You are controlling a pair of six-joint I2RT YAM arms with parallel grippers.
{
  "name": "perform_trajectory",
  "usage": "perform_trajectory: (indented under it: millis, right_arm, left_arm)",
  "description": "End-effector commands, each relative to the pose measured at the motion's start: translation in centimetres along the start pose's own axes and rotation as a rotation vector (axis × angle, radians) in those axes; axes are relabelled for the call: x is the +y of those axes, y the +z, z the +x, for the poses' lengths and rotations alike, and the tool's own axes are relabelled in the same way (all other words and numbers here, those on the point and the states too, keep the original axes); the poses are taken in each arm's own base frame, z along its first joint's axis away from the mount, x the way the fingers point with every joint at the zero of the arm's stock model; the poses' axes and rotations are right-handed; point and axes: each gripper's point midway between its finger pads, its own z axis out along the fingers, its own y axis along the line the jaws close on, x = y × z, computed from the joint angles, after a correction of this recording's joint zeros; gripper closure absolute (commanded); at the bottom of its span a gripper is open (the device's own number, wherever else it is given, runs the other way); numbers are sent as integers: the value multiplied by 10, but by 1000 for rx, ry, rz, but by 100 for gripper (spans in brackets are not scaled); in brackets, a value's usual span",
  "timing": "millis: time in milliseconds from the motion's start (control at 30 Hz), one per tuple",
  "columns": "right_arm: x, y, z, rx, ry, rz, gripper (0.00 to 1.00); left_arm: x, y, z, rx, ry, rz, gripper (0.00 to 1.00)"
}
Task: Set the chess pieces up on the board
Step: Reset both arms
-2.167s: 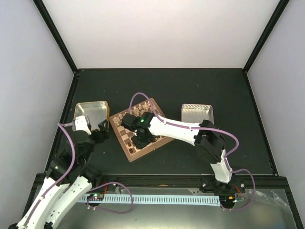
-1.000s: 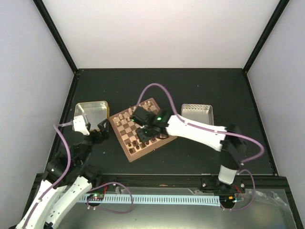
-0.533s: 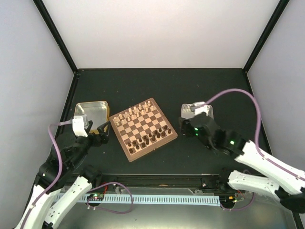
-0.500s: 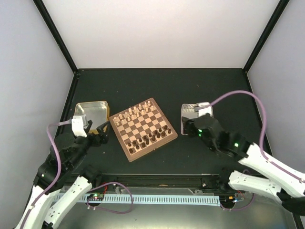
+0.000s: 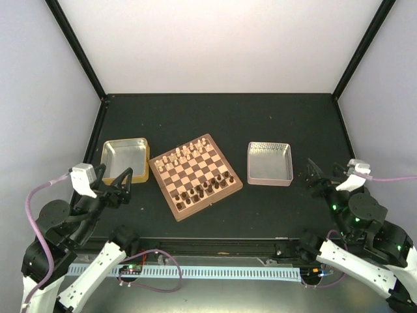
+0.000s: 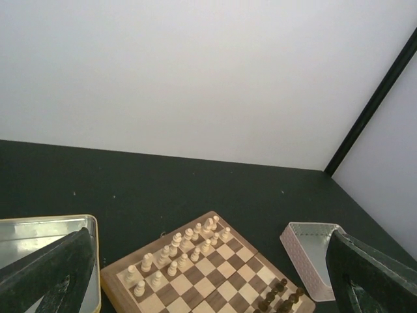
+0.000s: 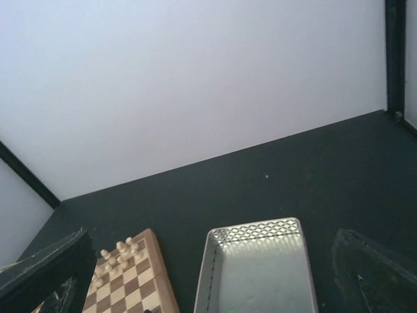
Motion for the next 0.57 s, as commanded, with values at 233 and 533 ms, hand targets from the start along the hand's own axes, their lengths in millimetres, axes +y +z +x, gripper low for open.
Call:
perform_trajectory:
  millis: [233, 533]
  right_arm:
    - [-25, -12, -14, -48, -3, 93, 0]
    - [-23, -10, -14, -52, -3, 89, 0]
  left_arm:
    - [2, -18, -15, -47, 44, -9, 1]
    - [3, -22, -17, -70, 39, -3, 1]
